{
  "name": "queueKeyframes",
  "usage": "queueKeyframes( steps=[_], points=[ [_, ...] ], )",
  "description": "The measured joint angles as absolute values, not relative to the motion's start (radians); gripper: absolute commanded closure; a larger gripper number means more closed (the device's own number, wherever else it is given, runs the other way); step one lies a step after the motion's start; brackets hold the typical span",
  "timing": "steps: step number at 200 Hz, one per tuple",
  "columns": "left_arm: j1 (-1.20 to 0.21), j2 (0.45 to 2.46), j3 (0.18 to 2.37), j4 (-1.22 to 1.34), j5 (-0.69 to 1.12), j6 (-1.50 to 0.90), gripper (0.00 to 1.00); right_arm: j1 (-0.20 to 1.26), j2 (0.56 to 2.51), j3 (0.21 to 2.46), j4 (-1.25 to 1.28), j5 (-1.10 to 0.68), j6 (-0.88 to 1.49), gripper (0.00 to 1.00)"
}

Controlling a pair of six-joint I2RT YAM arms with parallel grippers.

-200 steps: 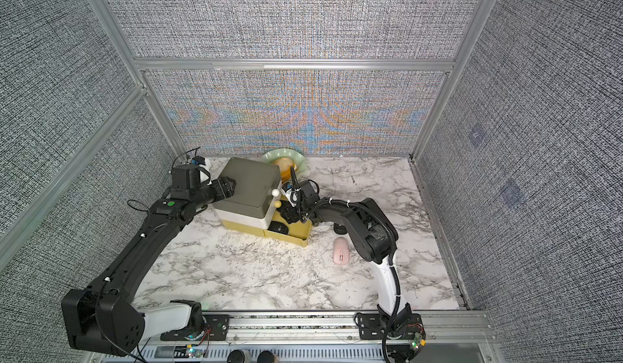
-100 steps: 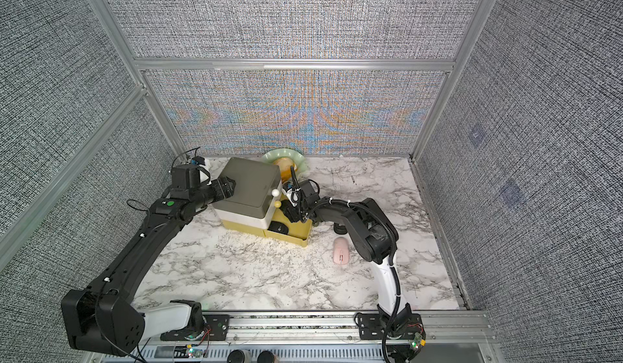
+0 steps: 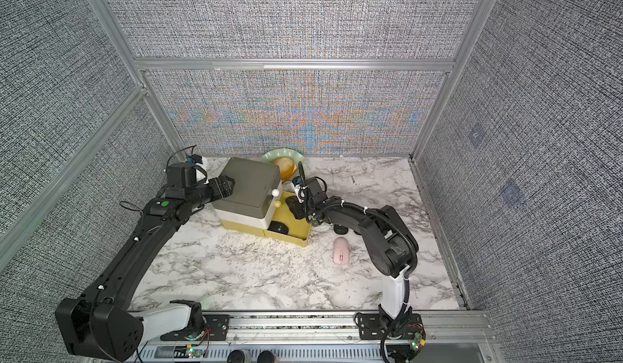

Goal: Take the mice out of the drawer
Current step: Pick up the mouse from the drawer, then place the mouse at the center of the board.

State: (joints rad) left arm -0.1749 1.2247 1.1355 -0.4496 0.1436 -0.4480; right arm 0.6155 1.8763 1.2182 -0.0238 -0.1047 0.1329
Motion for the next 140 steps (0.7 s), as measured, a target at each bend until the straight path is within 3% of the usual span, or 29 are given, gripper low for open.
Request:
queueKeyframes(
  steps=[87, 140],
  points=[
    [-0.194, 1.158, 1.180, -0.557, 0.270, -0.385, 0.05, 0.566, 1.448, 1.001, -0.169, -0.001, 0.309, 0.48],
    [-0.374, 1.110, 1.127, -0.562, 0.340, -0.422, 0.01, 0.522, 1.177, 0.769, -0.341, 0.129, 0.464, 0.49]
  ],
)
